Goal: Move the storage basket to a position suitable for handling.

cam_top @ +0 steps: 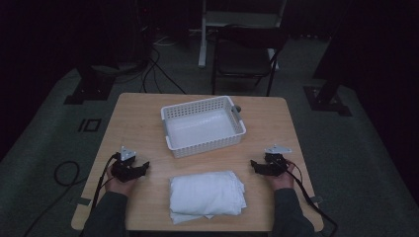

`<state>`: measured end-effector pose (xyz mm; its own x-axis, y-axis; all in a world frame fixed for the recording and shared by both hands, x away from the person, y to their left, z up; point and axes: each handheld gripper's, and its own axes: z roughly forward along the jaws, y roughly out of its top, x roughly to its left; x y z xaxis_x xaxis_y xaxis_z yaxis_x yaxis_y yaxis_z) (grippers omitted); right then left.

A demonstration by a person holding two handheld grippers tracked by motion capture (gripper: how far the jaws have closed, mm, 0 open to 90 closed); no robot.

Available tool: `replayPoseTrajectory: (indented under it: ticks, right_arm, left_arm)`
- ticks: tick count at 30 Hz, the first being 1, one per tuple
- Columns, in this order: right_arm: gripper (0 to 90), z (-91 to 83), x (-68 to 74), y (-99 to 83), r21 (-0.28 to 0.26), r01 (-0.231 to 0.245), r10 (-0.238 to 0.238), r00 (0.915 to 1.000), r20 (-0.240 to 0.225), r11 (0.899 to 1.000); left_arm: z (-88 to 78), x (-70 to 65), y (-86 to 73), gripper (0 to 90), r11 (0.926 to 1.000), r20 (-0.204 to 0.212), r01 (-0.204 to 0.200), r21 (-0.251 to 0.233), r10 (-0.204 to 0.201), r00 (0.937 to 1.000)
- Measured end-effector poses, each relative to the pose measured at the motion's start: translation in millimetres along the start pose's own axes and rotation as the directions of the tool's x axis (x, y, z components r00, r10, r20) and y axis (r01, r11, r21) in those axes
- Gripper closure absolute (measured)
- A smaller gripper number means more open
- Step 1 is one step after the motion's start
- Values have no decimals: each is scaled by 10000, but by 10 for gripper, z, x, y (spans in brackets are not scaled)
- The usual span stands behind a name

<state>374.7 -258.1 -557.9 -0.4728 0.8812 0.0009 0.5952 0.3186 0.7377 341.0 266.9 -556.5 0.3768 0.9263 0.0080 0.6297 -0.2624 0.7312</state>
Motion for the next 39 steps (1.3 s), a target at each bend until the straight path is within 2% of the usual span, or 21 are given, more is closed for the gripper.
replayPoseTrajectory:
  ticks: [5, 7, 14, 16, 18, 22, 29, 31, 39]
  right_arm:
    - [271, -5, 12, 9, 62, -5, 5, 10000, -16, 10000]
    - [276, -6, 17, 11, 68, -12, 12, 10000, -9, 10000]
    - [401, -22, 36, 19, 17, -139, 139, 9999, -9, 9999]
    - [446, -21, 50, 32, -20, -327, 326, 9992, -236, 9995]
    - [462, -16, 70, 42, -14, -323, 323, 9990, -312, 9995]
    - [476, -18, 123, 73, -155, -250, 244, 9989, -400, 9996]
    - [491, -56, 152, 108, -537, -431, 396, 9971, -646, 9976]
    - [493, -73, 155, 119, -629, -500, 458, 9967, -664, 9968]
    - [492, -104, 260, 175, -764, -98, 56, 9985, -540, 9970]
  left_arm:
    - [-6, -19, 2, 352, 10000, -16, 40, 31, -40, 10000]
    - [-11, -31, 6, 388, 10000, 38, -20, 41, 20, 10000]
    - [-9, -94, 26, 412, 9996, 212, -259, 116, 256, 9994]
    - [-10, -109, 32, 411, 9994, 220, -331, 127, 328, 9992]
    - [-18, -119, 37, 411, 9994, 238, -341, 68, 339, 9991]
    - [-46, -147, 51, 411, 9994, 361, -319, -94, 322, 9988]
    - [-62, -212, 73, 409, 9989, 479, -402, -232, 413, 9980]
    - [-85, -243, 95, 409, 9986, 639, -355, -390, 380, 9972]
    - [-151, -358, 212, 398, 9956, 996, -413, -839, 496, 9938]
